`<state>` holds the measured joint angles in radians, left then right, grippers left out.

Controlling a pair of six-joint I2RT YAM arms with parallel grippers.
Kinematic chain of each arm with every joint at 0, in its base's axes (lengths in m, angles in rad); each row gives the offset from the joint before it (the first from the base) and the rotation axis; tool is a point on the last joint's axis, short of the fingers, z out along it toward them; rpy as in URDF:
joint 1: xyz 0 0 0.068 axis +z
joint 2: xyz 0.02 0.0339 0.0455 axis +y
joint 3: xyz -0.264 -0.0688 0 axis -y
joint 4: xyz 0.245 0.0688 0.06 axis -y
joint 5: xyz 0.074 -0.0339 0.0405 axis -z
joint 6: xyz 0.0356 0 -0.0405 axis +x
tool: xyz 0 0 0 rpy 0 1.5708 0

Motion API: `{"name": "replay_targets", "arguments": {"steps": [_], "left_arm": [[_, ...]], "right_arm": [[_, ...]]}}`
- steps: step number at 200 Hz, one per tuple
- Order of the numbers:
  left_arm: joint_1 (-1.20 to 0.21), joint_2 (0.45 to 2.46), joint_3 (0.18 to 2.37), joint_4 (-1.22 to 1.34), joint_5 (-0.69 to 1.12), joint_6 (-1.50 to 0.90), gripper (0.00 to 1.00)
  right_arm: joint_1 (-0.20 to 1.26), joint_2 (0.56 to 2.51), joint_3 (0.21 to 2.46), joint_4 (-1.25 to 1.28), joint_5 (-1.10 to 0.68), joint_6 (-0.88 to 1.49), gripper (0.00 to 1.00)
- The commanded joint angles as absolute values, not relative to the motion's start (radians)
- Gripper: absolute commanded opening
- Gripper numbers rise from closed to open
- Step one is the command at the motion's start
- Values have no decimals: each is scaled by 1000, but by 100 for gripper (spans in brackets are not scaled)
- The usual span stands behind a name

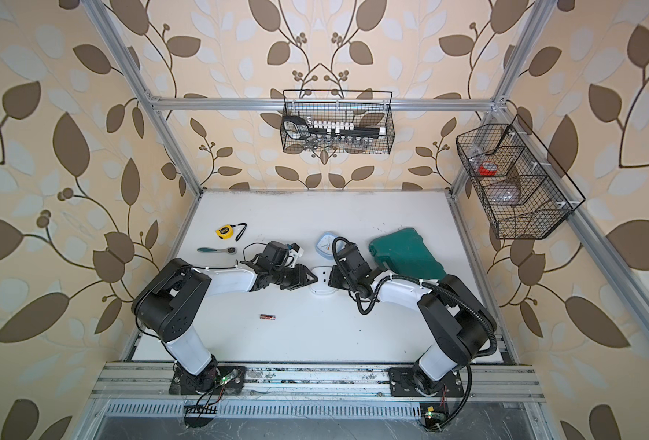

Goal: Insert the battery into the alarm
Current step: Remove the cover from the alarm.

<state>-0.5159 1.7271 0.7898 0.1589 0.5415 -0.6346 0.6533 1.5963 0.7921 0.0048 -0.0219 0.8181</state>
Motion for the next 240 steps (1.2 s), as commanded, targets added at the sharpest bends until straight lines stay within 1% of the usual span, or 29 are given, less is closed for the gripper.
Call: {"name": "replay_targets", "arguments": {"steps": [1,44,89,101,137,161,182,197,240], "left_arm": [[-530,1758,795,97,506,-619,39],[-527,1753,795,87,495,-615,39],[-528,1753,795,86,494,-615,39],[-526,1754,795,86,494,-615,39],[-524,1753,795,84,492,-614,39],[-525,1754,795,84,492,-613,39],[-524,1753,795,83,492,-614,40],[-523,1754,795,84,492,-611,40],[-522,1755,795,84,495,-612,39]], "right_arm": [[672,1576,781,69,-77,821,4],[672,1566,773,74,-67,824,1],[672,1556,766,68,-47,830,1],[672,1550,764,63,-37,831,3],[672,1526,752,63,-7,833,6],[672,1523,752,55,7,835,18],[672,1524,750,49,20,844,24],[672,1524,752,42,27,847,26],[670,1538,759,29,30,844,26]]}}
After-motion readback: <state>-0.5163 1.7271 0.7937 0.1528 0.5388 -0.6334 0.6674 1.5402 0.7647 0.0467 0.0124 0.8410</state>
